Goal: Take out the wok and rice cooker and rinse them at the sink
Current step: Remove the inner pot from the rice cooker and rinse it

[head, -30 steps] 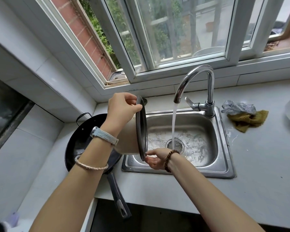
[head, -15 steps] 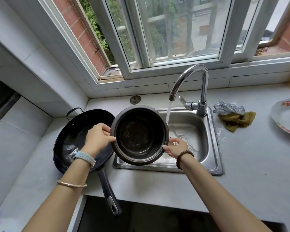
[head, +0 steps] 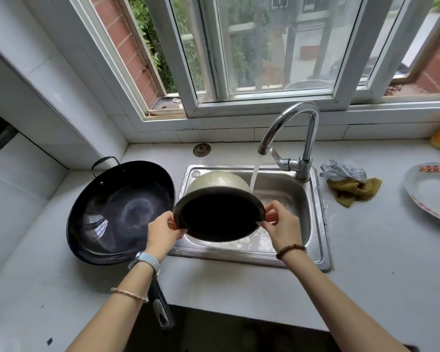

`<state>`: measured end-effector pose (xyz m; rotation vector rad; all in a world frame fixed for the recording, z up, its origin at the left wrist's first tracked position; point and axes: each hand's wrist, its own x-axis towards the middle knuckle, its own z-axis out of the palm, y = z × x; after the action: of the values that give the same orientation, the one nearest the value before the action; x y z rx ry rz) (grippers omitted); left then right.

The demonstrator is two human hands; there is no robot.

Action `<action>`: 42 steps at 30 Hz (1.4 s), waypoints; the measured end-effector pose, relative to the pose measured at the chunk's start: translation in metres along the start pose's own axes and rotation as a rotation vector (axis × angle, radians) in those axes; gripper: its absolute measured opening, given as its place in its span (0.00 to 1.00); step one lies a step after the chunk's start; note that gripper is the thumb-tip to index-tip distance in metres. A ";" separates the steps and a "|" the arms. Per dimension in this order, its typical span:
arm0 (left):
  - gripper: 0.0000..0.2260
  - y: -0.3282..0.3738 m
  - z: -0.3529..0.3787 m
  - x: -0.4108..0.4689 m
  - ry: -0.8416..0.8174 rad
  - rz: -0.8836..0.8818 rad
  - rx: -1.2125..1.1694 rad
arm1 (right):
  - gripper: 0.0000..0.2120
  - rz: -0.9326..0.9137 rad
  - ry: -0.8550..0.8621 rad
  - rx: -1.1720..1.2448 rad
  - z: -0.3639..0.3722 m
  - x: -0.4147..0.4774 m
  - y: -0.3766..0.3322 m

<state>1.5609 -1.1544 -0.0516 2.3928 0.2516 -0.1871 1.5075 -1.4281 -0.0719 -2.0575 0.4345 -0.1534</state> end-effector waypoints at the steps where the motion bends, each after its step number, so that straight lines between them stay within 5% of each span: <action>1: 0.10 -0.001 0.005 0.001 -0.003 0.007 -0.004 | 0.14 -0.006 0.004 -0.022 -0.002 -0.001 0.004; 29: 0.12 0.068 0.090 0.018 -0.034 0.349 0.158 | 0.10 0.445 0.182 0.161 -0.031 -0.005 0.085; 42: 0.11 0.073 0.090 0.028 0.009 0.409 0.195 | 0.04 0.621 0.112 0.367 -0.030 0.010 0.084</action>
<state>1.5997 -1.2644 -0.0762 2.5777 -0.2655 -0.0098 1.4883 -1.4937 -0.1303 -1.4835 1.0119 0.0286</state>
